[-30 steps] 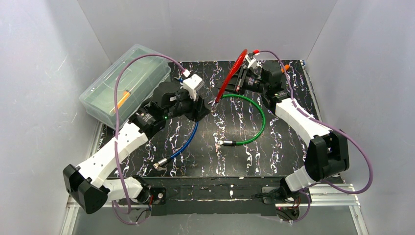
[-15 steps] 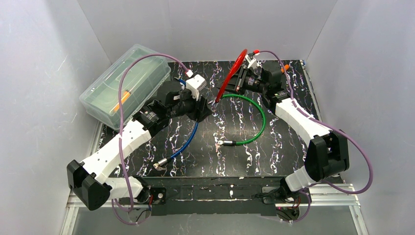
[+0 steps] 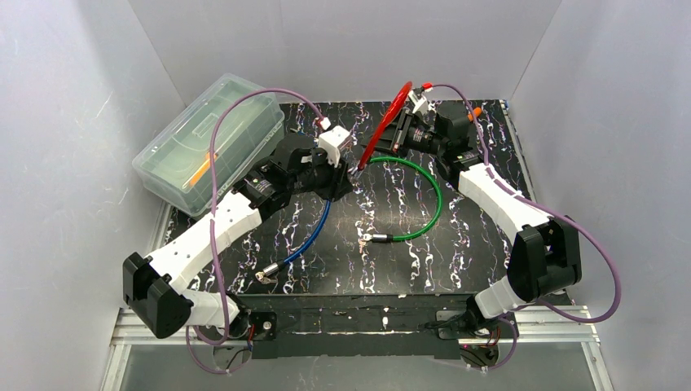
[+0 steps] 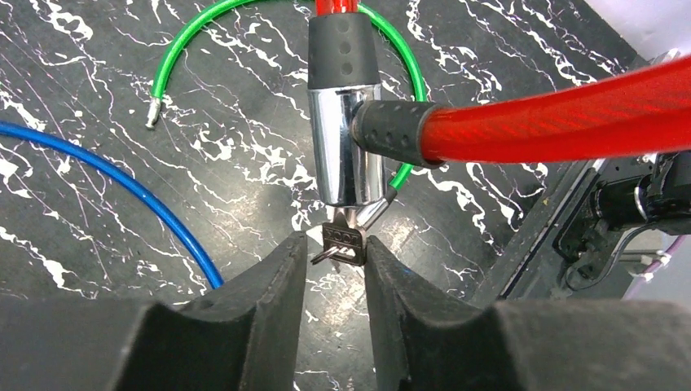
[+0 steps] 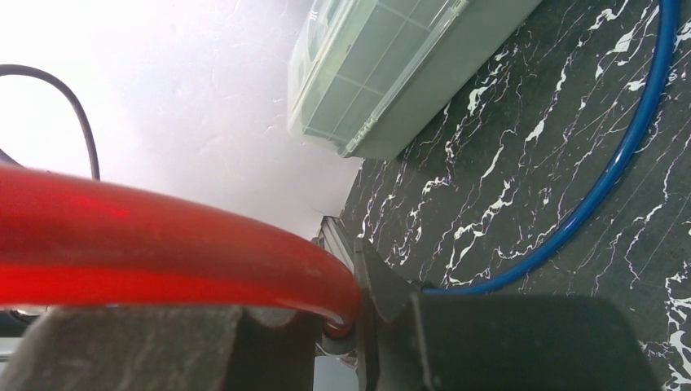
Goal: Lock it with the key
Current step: Lock the lock.
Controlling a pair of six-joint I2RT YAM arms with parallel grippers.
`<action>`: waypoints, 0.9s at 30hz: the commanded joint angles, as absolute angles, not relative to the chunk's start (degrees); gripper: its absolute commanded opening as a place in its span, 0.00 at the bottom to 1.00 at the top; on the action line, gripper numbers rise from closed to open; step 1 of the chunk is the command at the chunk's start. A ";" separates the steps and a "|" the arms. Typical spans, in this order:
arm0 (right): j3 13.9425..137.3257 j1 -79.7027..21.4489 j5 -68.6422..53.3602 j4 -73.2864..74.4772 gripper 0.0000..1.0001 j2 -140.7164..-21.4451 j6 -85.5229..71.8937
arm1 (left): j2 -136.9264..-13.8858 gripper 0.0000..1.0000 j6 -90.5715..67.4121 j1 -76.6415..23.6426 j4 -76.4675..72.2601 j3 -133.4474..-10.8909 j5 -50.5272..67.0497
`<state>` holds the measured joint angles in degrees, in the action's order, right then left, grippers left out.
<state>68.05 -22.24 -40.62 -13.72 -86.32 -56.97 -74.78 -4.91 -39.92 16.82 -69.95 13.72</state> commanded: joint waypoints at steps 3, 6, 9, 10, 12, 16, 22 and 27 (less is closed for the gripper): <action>69.10 -22.10 -40.95 -18.63 0.01 -85.18 -58.10 | -73.97 0.25 -7.30 -39.95 18.07 -72.56 14.81; 68.76 -22.14 -41.29 -19.07 0.01 -84.99 -58.16 | -73.48 0.19 -9.63 -38.73 17.30 -72.32 18.17; 68.60 -22.15 -41.53 -19.46 0.01 -84.76 -58.21 | -73.19 0.11 -11.66 -37.31 16.25 -72.01 21.86; 68.56 -22.15 -41.54 -19.55 0.01 -84.67 -58.19 | -73.19 0.09 -12.30 -36.86 15.95 -71.92 22.94; 68.43 -22.15 -41.69 -19.87 0.01 -84.55 -58.30 | -73.04 0.03 -13.88 -35.79 14.86 -71.40 25.58; 67.74 -22.15 -42.27 -21.70 0.01 -84.22 -59.61 | -73.05 0.00 -17.86 -33.99 11.71 -70.20 31.61; 66.32 -22.13 -42.86 -25.73 0.01 -84.02 -62.39 | -73.00 0.05 -20.19 -33.28 10.69 -69.86 34.79; 65.75 -21.98 -42.87 -27.56 0.01 -84.17 -63.75 | -72.60 0.18 -21.98 -32.47 11.15 -69.70 34.21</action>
<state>65.93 -22.13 -41.60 -21.12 -86.30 -61.82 -75.00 -19.49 -33.30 13.28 -69.89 32.38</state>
